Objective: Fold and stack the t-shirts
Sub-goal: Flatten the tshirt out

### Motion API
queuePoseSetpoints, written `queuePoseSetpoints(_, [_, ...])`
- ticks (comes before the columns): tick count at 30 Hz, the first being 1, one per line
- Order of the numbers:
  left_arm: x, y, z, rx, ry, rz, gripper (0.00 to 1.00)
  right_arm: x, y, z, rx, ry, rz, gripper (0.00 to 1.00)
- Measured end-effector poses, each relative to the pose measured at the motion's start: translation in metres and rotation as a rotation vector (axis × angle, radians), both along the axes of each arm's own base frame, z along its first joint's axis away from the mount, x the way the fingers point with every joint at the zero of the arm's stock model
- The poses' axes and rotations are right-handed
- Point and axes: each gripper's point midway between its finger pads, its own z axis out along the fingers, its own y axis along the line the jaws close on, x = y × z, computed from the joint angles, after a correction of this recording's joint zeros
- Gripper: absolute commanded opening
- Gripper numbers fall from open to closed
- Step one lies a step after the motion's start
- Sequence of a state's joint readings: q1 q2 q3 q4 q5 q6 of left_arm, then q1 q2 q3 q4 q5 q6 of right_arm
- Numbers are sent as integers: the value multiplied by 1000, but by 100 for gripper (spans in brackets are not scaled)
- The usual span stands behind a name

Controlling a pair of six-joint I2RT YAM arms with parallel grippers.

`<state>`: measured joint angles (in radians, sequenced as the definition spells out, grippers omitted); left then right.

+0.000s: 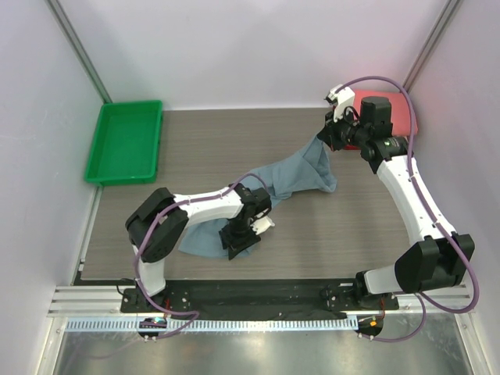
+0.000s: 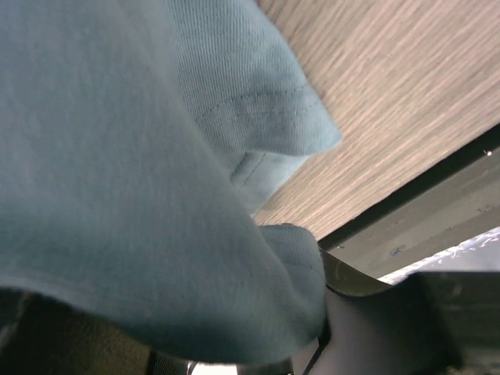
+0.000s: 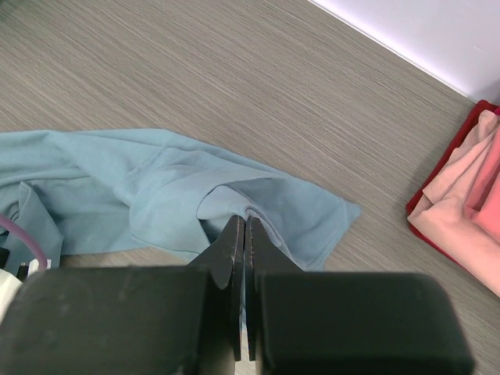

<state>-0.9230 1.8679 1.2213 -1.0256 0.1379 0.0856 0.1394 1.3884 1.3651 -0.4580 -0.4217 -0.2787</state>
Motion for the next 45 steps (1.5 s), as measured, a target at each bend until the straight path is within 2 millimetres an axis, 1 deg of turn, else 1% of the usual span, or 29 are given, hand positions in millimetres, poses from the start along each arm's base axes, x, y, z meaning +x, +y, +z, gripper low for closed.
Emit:
queuePoseSetpoints(4, [1, 0, -4, 11, 0, 1, 38, 0, 0, 0, 0, 0, 0, 1])
queuePoseSetpoints(6, [2, 0, -5, 17, -1, 1, 32, 0, 0, 0, 0, 1, 0, 1])
queuePoseSetpoints(8, [3, 0, -6, 22, -2, 2, 23, 0, 0, -1, 0, 2, 0, 1])
queuePoseSetpoints(9, [4, -1, -6, 23, -2, 3, 17, 1, 0, -2, 0, 4, 0, 1])
queuePoseSetpoints(10, [4, -1, -6, 23, -4, 3, 17, 1, 0, -2, 0, 5, 0, 1])
queuePoseSetpoints(11, [5, -2, -6, 22, -6, 2, 10, 1, 0, -2, 0, 6, 0, 1])
queuePoseSetpoints(13, [7, -4, -5, 20, -9, 5, 0, 1, 0, -4, 0, 9, 0, 1])
queuePoseSetpoints(17, [14, -5, -2, 13, -31, 6, 0, 1, 0, -4, 0, 10, -1, 1])
queuePoseSetpoints(19, [22, -2, 8, -9, -60, 20, 1, 2, -1, -3, -2, 7, -6, 1])
queuePoseSetpoints(20, [31, 2, 18, -34, -89, 34, 0, 3, -1, 0, -4, 1, -11, 1])
queuePoseSetpoints(22, [58, 18, 53, -108, -195, 87, 0, 7, -4, 10, -9, -24, -31, 1])
queuePoseSetpoints(24, [94, 44, 106, -196, -366, 149, 0, 14, -9, 30, -16, -66, -61, 1])
queuePoseSetpoints(25, [112, 59, 138, -235, -475, 181, 0, 18, -11, 43, -18, -97, -74, 1])
queuePoseSetpoints(26, [127, 78, 171, -259, -589, 211, 0, 22, -13, 58, -22, -132, -91, 1])
queuePoseSetpoints(27, [137, 92, 203, -280, -698, 227, 0, 24, -16, 74, -26, -171, -107, 1])
queuePoseSetpoints(28, [141, 104, 231, -300, -792, 230, 0, 26, -20, 90, -37, -215, -122, 1])
queuePoseSetpoints(29, [142, 113, 257, -315, -874, 222, 0, 28, -23, 101, -47, -246, -134, 1])
queuePoseSetpoints(31, [136, 127, 294, -330, -1001, 204, 0, 28, -29, 128, -72, -325, -155, 1])
queuePoseSetpoints(33, [128, 144, 323, -315, -1113, 190, 0, 22, -35, 147, -99, -384, -164, 1])
queuePoseSetpoints(34, [127, 147, 326, -310, -1127, 187, 0, 17, -37, 154, -110, -407, -167, 1])
queuePoseSetpoints(36, [120, 159, 343, -296, -1202, 194, 0, 1, -41, 170, -122, -453, -171, 1])
queuePoseSetpoints(38, [109, 169, 360, -312, -1275, 212, 0, -24, -46, 181, -127, -489, -175, 1])
queuePoseSetpoints(39, [98, 174, 366, -334, -1309, 221, 0, -40, -49, 180, -135, -493, -173, 1])
queuePoseSetpoints(40, [88, 178, 367, -350, -1326, 230, 0, -53, -51, 172, -146, -486, -170, 1])
queuePoseSetpoints(41, [77, 182, 362, -364, -1325, 241, 0, -67, -53, 158, -159, -480, -164, 1])
queuePoseSetpoints(42, [61, 186, 349, -382, -1308, 249, 0, -81, -56, 135, -181, -449, -153, 1])
queuePoseSetpoints(43, [50, 188, 335, -391, -1278, 248, 0, -92, -58, 103, -210, -411, -138, 1])
queuePoseSetpoints(44, [44, 186, 315, -396, -1240, 245, 0, -97, -59, 73, -235, -374, -124, 1])
queuePoseSetpoints(45, [40, 181, 285, -394, -1163, 233, 0, -97, -59, 35, -265, -301, -106, 1])
